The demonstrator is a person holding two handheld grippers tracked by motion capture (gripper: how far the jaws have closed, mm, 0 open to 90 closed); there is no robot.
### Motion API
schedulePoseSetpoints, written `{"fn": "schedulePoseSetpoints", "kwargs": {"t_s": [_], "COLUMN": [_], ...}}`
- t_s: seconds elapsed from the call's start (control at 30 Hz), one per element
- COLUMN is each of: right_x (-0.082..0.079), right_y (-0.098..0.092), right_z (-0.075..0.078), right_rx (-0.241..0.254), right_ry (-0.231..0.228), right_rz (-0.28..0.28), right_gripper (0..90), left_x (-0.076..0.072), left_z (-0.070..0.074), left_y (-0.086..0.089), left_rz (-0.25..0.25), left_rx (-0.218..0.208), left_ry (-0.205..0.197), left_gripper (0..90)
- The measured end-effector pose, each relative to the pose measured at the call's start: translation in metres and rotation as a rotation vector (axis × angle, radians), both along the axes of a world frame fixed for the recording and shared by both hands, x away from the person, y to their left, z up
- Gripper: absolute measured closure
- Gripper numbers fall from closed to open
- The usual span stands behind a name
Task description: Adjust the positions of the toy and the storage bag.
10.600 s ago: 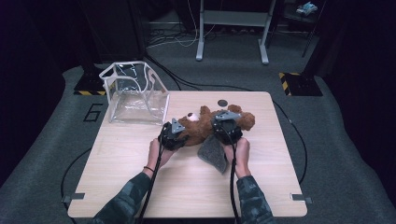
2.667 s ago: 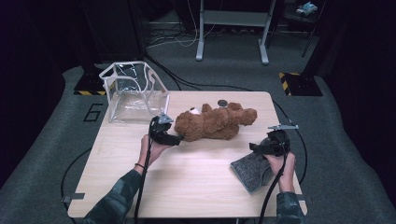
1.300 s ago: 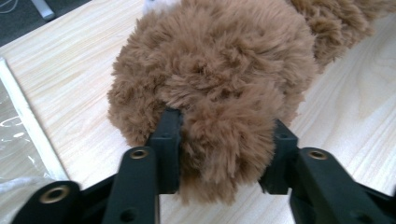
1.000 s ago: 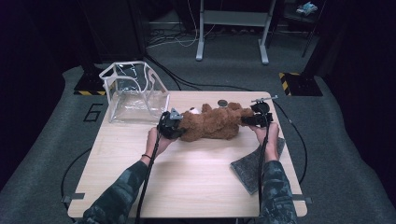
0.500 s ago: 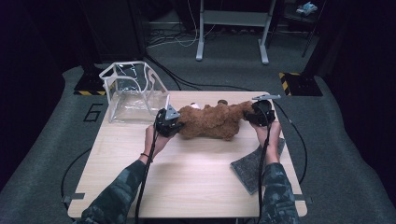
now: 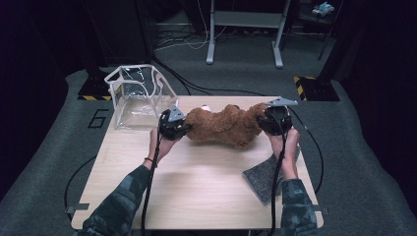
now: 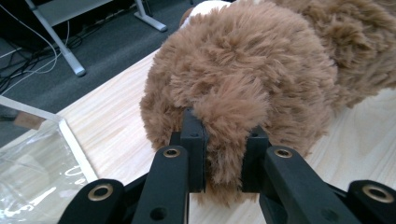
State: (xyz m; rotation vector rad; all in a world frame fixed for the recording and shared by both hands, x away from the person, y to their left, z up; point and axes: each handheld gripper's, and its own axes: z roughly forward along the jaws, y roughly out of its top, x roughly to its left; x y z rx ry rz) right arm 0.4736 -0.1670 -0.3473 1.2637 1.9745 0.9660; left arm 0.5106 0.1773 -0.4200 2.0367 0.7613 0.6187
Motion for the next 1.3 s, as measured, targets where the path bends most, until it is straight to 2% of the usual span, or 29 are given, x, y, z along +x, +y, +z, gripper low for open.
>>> {"fn": "schedulePoseSetpoints", "kwargs": {"t_s": [0.17,0.37,0.57,0.6,0.67,0.7,0.87,0.9,0.97,1.07,1.13,1.17,1.23,1.3], "right_x": [-0.011,-0.027,-0.042,-0.044,-0.047,-0.049,-0.058,-0.059,-0.059,-0.06,-0.061,-0.062,-0.063,-0.064], "right_y": [0.004,0.012,0.022,0.023,0.024,0.025,0.03,0.031,0.033,0.033,0.031,0.029,0.028,0.028], "right_z": [0.005,0.012,0.012,0.009,0.005,0.0,-0.027,-0.032,-0.043,-0.056,-0.057,-0.058,-0.059,-0.06], "right_rx": [-0.004,-0.025,-0.034,-0.04,-0.028,-0.019,-0.006,0.001,0.012,0.04,0.049,0.062,0.064,0.074], "right_ry": [-0.016,-0.039,-0.033,-0.033,-0.022,-0.015,0.046,0.058,0.094,0.119,0.121,0.128,0.136,0.137], "right_rz": [-0.004,0.006,0.015,0.019,0.022,0.023,0.055,0.055,0.061,0.062,0.058,0.058,0.06,0.062], "right_gripper": [70.8,70.9,70.9,70.9,70.8,70.8,70.4,70.2,69.6,68.1,67.7,65.7,64.4,63.5], "left_x": [0.005,0.011,0.018,0.021,0.024,0.026,0.033,0.036,0.036,0.035,0.034,0.031,0.026,0.019], "left_z": [0.005,0.007,0.006,0.006,0.003,0.0,-0.012,-0.02,-0.027,-0.029,-0.027,-0.022,-0.015,-0.007], "left_y": [0.002,0.003,0.003,0.002,0.002,0.001,-0.001,-0.002,-0.002,0.003,0.006,0.01,0.013,0.015], "left_rz": [-0.007,-0.004,0.003,0.0,0.005,0.006,0.016,0.02,0.026,0.041,0.051,0.071,0.075,0.07], "left_rx": [-0.002,0.012,0.025,0.049,0.058,0.076,0.111,0.128,0.128,0.093,0.083,0.073,0.029,0.027], "left_ry": [0.027,0.03,0.042,0.047,0.055,0.059,0.083,0.099,0.11,0.123,0.133,0.138,0.148,0.149], "left_gripper": [77.4,77.7,77.7,77.8,77.8,77.7,77.6,77.3,76.4,69.9,58.5,51.9,39.4,34.9]}}
